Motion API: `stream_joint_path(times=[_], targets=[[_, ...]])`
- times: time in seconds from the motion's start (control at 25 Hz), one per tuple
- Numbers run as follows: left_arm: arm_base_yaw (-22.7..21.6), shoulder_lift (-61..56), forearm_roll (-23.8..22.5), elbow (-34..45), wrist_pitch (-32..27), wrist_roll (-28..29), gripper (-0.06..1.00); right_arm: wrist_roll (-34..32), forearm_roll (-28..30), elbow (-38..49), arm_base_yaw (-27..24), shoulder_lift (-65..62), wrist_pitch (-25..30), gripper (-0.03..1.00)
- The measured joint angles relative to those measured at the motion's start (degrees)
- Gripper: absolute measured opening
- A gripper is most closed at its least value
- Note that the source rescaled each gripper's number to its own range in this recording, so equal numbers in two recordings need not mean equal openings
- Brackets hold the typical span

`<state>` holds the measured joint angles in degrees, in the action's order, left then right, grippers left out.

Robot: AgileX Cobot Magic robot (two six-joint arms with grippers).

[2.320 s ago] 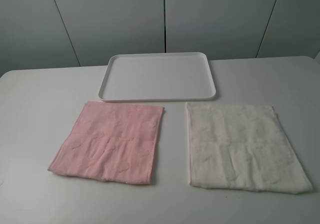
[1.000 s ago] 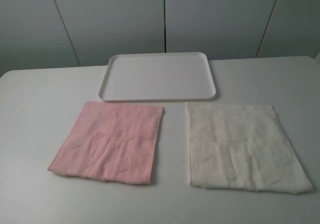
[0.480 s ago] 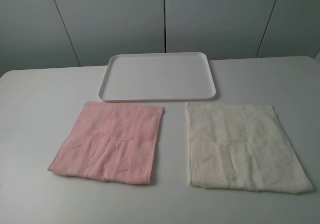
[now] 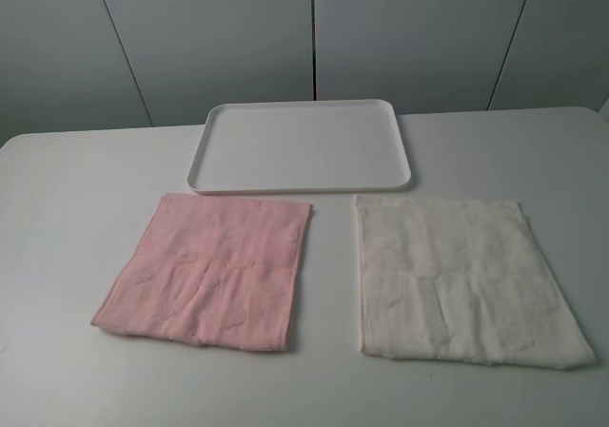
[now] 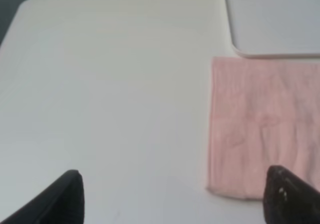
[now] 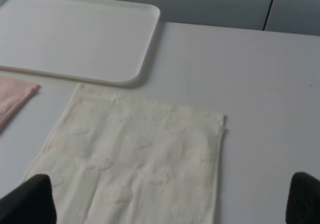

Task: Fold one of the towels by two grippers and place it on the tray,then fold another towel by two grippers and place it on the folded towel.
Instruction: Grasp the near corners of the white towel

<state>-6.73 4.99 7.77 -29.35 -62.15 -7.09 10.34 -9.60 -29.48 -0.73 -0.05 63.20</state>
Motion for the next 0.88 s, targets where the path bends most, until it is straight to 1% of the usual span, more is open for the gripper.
stream_joint_path(times=[0.16,0.24,0.44,0.56,0.64,0.68,0.8,0.88], targets=[[0.0,8.8,5.1,-0.4,0.0,-6.6,0.93,0.0,0.0,0.0,0.0,0.0,0.0,1.0],[0.0,13.6,7.6,-1.8,0.4,-10.2,0.93,0.0,0.0,0.0,0.0,0.0,0.0,1.0],[0.0,26.8,14.9,-7.0,3.5,-21.9,0.93,-0.1,0.0,0.0,0.0,0.0,0.0,1.0],[0.0,36.0,17.4,-10.6,3.9,-25.1,0.93,-0.1,0.0,0.0,0.0,0.0,0.0,1.0],[0.1,41.3,18.2,-13.6,3.9,-27.4,0.93,-0.3,0.0,0.0,0.0,0.0,0.0,1.0],[0.9,44.4,18.2,-15.1,3.9,-28.2,0.93,-0.3,0.0,0.0,0.0,0.0,0.0,1.0],[5.0,52.6,18.1,-19.3,5.6,-30.0,0.93,-0.3,0.0,0.0,0.0,0.0,-0.4,1.0],[9.1,57.2,17.0,-21.8,7.4,-30.2,0.93,-1.8,0.0,0.0,0.0,0.0,-0.8,1.0]])
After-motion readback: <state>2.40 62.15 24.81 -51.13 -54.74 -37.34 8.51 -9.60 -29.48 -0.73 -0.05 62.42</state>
